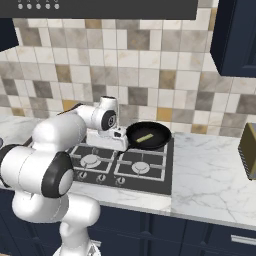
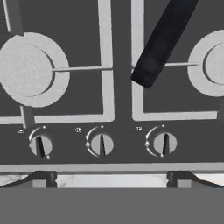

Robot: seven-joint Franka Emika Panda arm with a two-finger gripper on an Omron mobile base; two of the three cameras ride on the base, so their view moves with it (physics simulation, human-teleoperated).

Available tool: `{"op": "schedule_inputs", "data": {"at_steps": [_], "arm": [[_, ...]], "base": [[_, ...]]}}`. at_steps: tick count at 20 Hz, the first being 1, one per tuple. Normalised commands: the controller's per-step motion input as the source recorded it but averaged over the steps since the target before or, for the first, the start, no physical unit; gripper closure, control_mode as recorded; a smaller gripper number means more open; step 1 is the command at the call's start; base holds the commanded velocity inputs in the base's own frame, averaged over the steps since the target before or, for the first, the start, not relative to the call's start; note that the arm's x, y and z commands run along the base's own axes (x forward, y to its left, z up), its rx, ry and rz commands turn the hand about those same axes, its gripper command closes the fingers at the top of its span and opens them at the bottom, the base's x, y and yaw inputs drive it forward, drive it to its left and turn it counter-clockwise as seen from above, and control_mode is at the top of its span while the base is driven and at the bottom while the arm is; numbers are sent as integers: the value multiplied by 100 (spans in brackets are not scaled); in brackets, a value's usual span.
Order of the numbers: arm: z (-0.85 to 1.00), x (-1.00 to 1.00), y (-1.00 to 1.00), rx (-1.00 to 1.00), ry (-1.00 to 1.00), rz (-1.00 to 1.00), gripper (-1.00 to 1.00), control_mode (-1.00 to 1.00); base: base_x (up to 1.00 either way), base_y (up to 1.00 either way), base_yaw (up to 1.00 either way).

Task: Pick up the butter stick and place it in the pan. Then turn on the burner for the pan.

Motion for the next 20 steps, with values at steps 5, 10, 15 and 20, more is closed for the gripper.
{"op": "schedule_inputs", "data": {"at_steps": [5,10,15,20], "arm": [[-27,-25,10,0,-21,4,-100,-100],[-12,-9,17,0,-16,4,-100,-100],[-8,-17,1,0,-5,2,-100,-100],[-5,-31,0,0,0,0,-100,-100]], "base": [[0,0,0],[0,0,0],[0,0,0],[0,0,0]]}}
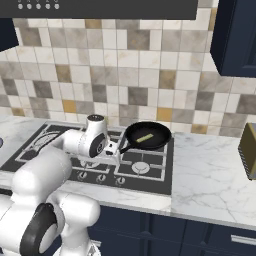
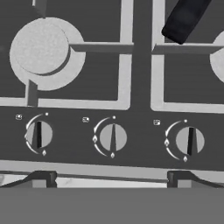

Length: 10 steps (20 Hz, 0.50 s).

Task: Pick up the butter stick and place it in the pan. Then turn on the burner for the pan.

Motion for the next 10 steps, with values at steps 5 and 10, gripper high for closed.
{"op": "schedule_inputs", "data": {"at_steps": [5,10], "arm": [[-4,-6,0,0,0,0,-100,-100],[-7,0,0,0,0,1,-100,-100]], "base": [[0,0,0],[0,0,0]]}}
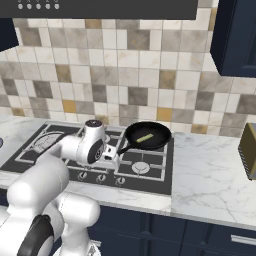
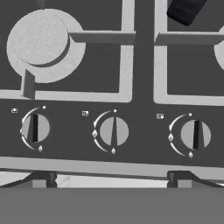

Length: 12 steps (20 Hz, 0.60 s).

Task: Pick up the butter stick and place it in the pan. Then turn on the burner for the pan.

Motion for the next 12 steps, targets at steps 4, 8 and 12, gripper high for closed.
{"op": "schedule_inputs", "data": {"at_steps": [4,8,12], "arm": [[-12,0,0,0,0,1,-100,-100],[-12,0,0,0,0,1,-100,-100],[-11,1,0,0,0,1,-100,-100]], "base": [[0,0,0],[0,0,0],[0,0,0]]}}
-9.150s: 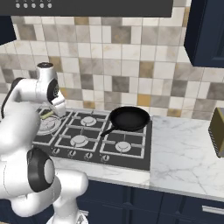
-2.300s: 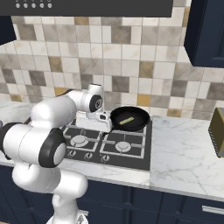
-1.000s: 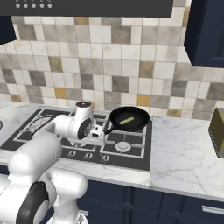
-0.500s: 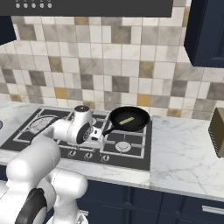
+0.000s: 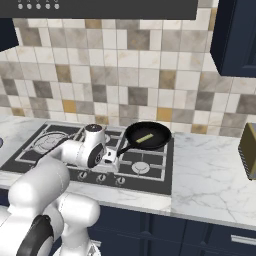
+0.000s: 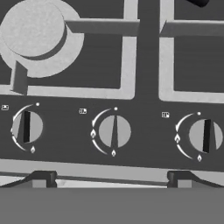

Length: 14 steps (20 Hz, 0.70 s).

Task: Pick up the butter stick and place it in the pan. Then turn on the burner for the pan.

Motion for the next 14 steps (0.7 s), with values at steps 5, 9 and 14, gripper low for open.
{"op": "schedule_inputs", "data": {"at_steps": [5,9,14], "arm": [[-8,3,0,0,0,0,-100,-100],[-9,4,0,0,0,0,-100,-100],[-10,5,0,0,0,0,-100,-100]], "base": [[0,0,0],[0,0,0],[0,0,0]]}}
